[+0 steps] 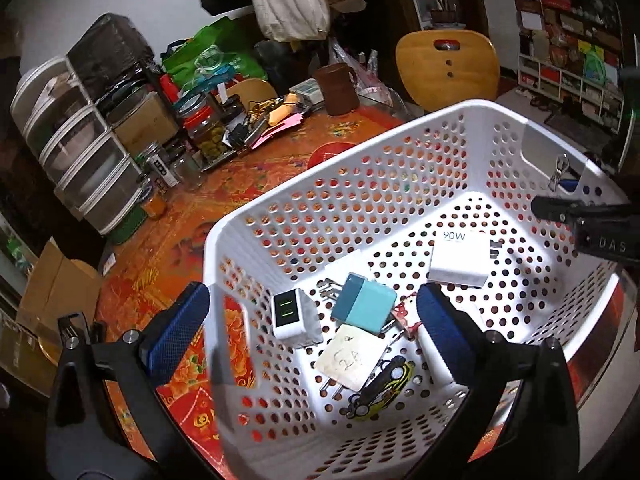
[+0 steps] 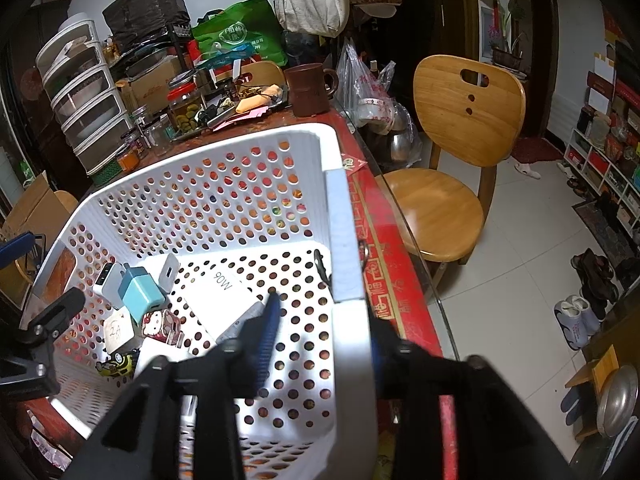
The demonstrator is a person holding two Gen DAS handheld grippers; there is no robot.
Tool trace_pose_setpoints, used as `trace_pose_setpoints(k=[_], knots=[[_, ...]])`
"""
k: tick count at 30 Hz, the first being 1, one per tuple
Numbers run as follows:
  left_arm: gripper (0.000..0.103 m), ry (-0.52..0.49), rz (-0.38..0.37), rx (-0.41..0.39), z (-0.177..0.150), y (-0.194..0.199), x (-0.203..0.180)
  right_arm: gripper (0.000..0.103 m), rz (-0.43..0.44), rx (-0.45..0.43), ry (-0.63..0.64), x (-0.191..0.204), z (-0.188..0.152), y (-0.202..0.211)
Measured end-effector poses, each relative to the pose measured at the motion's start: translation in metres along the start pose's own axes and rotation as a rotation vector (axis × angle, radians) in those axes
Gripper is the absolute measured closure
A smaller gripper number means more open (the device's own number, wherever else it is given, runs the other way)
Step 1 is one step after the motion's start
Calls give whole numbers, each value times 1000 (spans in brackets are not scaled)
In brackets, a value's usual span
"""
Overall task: Organize rigid objects
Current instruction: 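Set the basket down on the table with the right tool while withdrawing the left tool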
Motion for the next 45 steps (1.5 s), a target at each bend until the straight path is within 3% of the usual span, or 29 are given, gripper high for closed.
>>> trace_pose_setpoints(k=[5, 8, 10, 13, 19, 23, 27, 30, 32, 37, 45], knots=[[1, 100, -43, -52, -11, 18, 27, 37, 34, 14, -7, -3, -2, 0], [1, 164, -57, -123, -24, 40, 46, 26, 29, -33, -2, -3, -8, 15], [1, 207, -60, -173, -37, 60, 60, 14, 33, -101, -2, -3, -16, 38], [1, 259, -48, -252, -65, 97, 76, 4, 21, -243, 17, 4, -36, 87], [1, 268, -88, -387, -143, 181, 80, 0, -2, -549, 62, 29, -117, 195], [1, 348, -55, -433, -202, 226, 77, 0, -3, -630, 110, 48, -170, 238], [1, 368, -103, -386, -252, 244, 66, 0, -3, -640, 91, 64, -220, 263], [1, 348, -118, -391, -272, 252, 49, 0, -2, -571, 107, 79, -240, 264], [1, 346, -84, -366, -278, 253, 37, 0, 39, -515, 116, 87, -248, 257], [1, 356, -96, -322, -279, 246, 21, 0, 55, -380, 80, 87, -247, 230], [1, 361, -127, -269, -259, 225, 18, 0, 66, -372, 98, 92, -248, 224]])
Point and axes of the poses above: each gripper's, at about its wrist camera, not at the fingertips, and y roughly against the way its jaws point, x to its left, z to its top, the point moved 3 cm from there along -y, roughly the way its jaws point, and after that the axes turned 13 degrees about x, right-handed, at the moved point
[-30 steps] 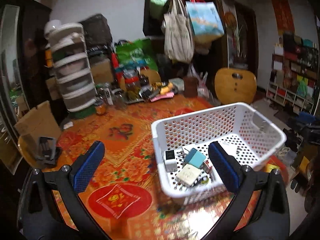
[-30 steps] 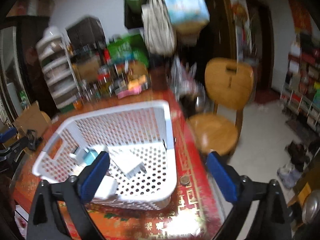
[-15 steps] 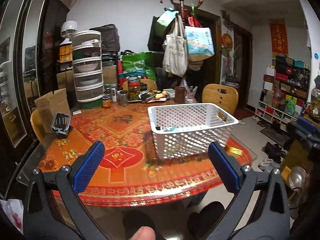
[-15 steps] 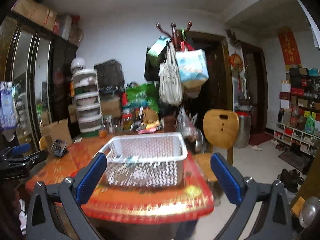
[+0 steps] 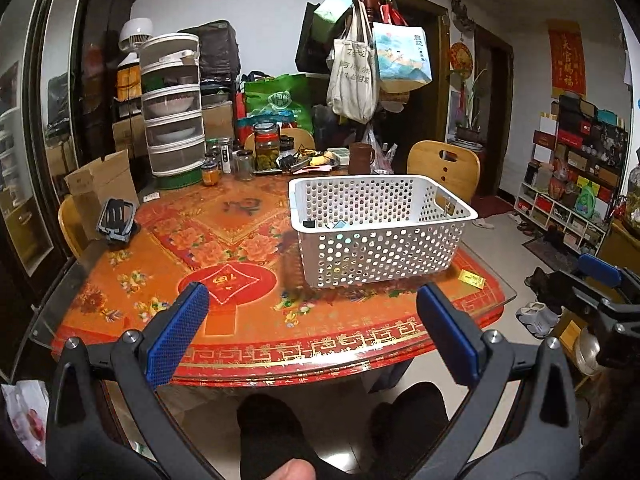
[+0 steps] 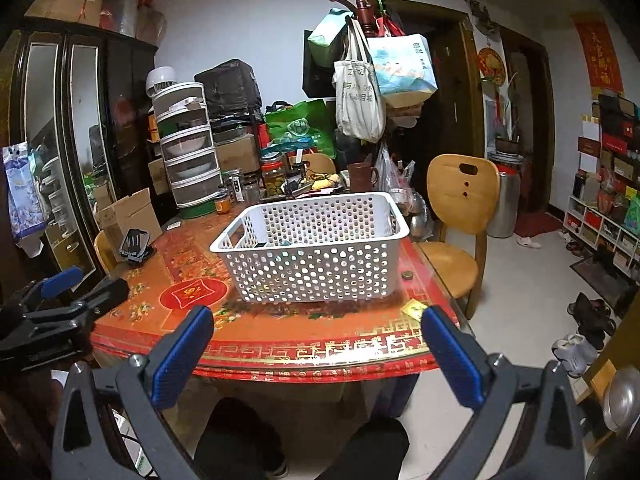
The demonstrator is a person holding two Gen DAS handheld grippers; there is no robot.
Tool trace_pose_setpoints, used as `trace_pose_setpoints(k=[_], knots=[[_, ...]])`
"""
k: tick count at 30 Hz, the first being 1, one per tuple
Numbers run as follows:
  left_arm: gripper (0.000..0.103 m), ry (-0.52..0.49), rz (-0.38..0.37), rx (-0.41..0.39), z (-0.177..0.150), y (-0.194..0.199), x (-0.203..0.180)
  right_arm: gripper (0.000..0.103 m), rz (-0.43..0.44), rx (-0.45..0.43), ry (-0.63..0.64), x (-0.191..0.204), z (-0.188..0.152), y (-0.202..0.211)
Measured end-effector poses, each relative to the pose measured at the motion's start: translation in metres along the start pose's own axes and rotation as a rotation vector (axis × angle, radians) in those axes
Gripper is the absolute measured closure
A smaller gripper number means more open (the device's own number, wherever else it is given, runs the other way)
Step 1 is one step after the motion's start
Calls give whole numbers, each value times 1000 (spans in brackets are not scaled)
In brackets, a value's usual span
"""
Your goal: Organize rigid objects
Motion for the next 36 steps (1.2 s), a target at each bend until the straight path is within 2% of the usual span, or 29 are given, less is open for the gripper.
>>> trace_pose_setpoints(k=[36], knots=[[1, 14, 1, 12, 2, -11, -2, 0, -15, 27, 21, 1, 3, -6]])
Point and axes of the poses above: each gripper's, at about its wrist camera, not at the fingertips, and y roughly against the way its jaws point, x to its left, z to its top, the point moved 3 cm from there along -y, roughly the way its jaws point, and after that the axes turned 13 degrees about x, right-handed, at the moved point
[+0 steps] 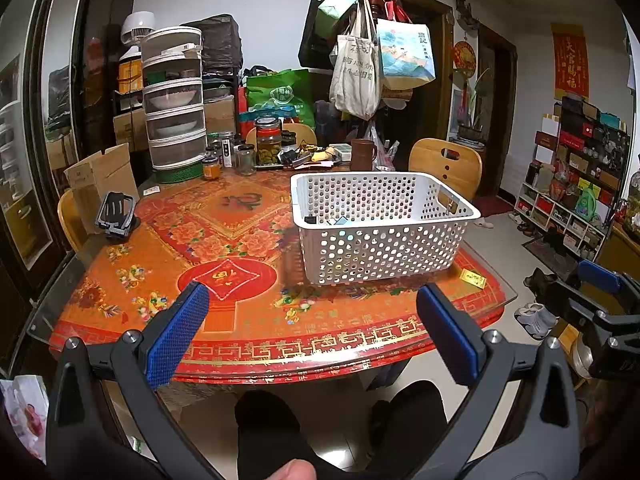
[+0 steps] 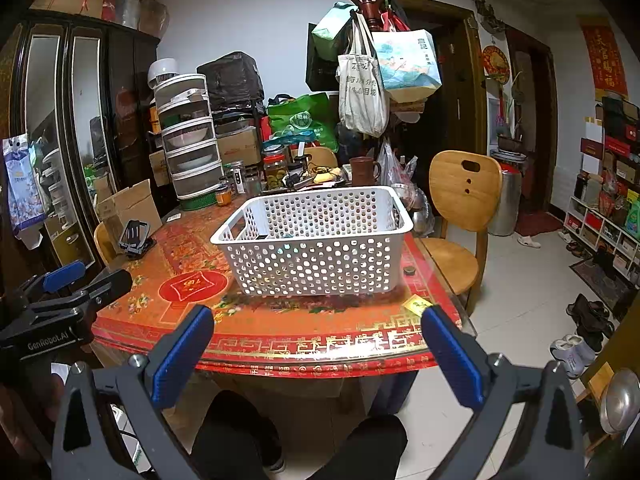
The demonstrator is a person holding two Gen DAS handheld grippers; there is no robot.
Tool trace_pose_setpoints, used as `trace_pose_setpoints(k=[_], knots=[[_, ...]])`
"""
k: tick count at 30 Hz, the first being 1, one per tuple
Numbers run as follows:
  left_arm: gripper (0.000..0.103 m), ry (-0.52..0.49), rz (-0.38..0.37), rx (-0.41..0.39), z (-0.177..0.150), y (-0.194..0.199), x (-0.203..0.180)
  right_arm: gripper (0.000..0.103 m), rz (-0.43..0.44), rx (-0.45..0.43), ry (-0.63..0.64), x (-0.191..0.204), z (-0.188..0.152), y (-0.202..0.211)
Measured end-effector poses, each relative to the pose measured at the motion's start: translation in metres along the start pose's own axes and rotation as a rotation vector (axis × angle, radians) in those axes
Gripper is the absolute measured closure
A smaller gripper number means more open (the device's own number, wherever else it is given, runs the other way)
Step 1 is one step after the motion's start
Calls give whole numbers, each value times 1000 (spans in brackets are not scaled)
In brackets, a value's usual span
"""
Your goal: Organize rigid objects
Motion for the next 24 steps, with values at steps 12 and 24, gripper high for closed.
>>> trace_pose_setpoints(k=[12, 24], knots=[[1, 0, 1, 3, -2, -3, -4, 0, -2, 5, 6, 1, -1, -2], [1, -2, 2, 11, -5, -6, -8, 0, -3, 7, 7, 1, -1, -3]])
Point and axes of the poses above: each gripper's, at about its wrist camera, not at the fingertips, and y roughly against the way its jaws point, x to its left, z to its top, the point moved 3 cm from there along -y, roughly the way its jaws point, and after that the axes turned 13 degrees about x, right-handed, at the moved point
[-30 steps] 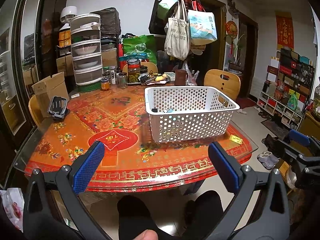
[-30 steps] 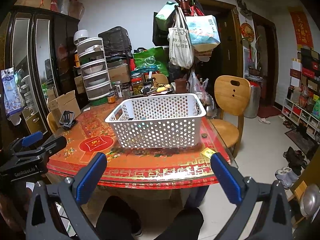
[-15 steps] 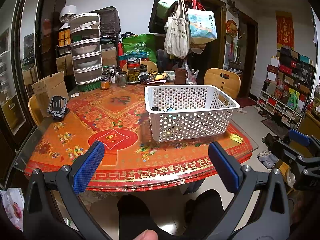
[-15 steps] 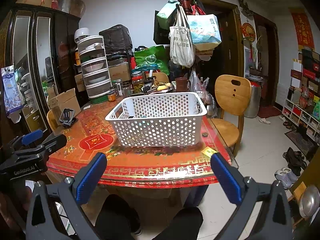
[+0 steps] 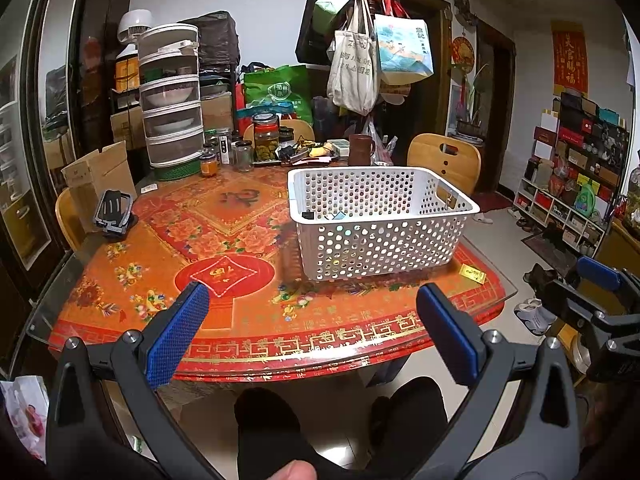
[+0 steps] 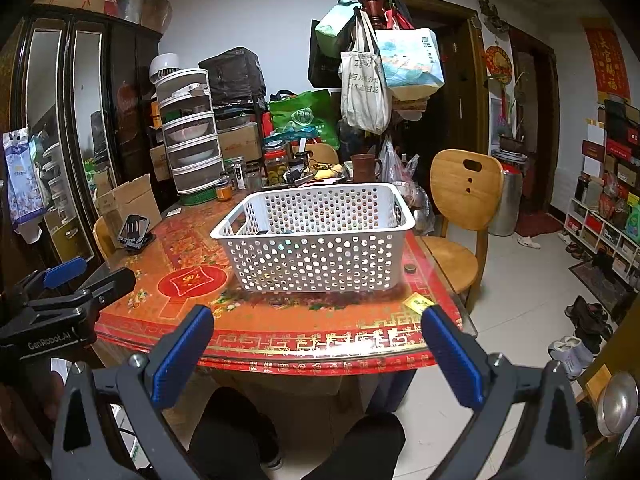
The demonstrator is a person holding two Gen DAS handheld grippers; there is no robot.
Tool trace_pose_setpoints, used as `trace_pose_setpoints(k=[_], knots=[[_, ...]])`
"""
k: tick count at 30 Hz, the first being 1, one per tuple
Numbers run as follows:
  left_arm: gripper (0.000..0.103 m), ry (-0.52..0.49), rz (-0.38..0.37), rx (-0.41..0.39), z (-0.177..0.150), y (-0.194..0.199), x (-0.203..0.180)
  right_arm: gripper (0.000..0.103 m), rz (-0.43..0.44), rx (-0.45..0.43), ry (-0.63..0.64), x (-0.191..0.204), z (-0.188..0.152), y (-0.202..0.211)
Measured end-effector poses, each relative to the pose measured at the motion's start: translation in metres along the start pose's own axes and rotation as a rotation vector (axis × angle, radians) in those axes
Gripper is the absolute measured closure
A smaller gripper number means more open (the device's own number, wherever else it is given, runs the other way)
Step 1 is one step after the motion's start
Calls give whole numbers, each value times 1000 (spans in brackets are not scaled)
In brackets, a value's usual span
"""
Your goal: Organize rigid objects
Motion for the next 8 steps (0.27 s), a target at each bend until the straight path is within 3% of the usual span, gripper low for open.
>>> trace_pose_setpoints(k=[8], knots=[[1, 0, 6, 2, -2, -2, -4, 0, 0, 4, 6, 3, -5, -3]])
Point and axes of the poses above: each gripper's, at about its wrist camera, not at the fingertips, and y roughly against the way its jaws point, x to its left, z to its top, the point moved 3 cm from there along -y, roughly the way its jaws point, and after that the axes turned 13 degrees about x, right-handed, at the moved point
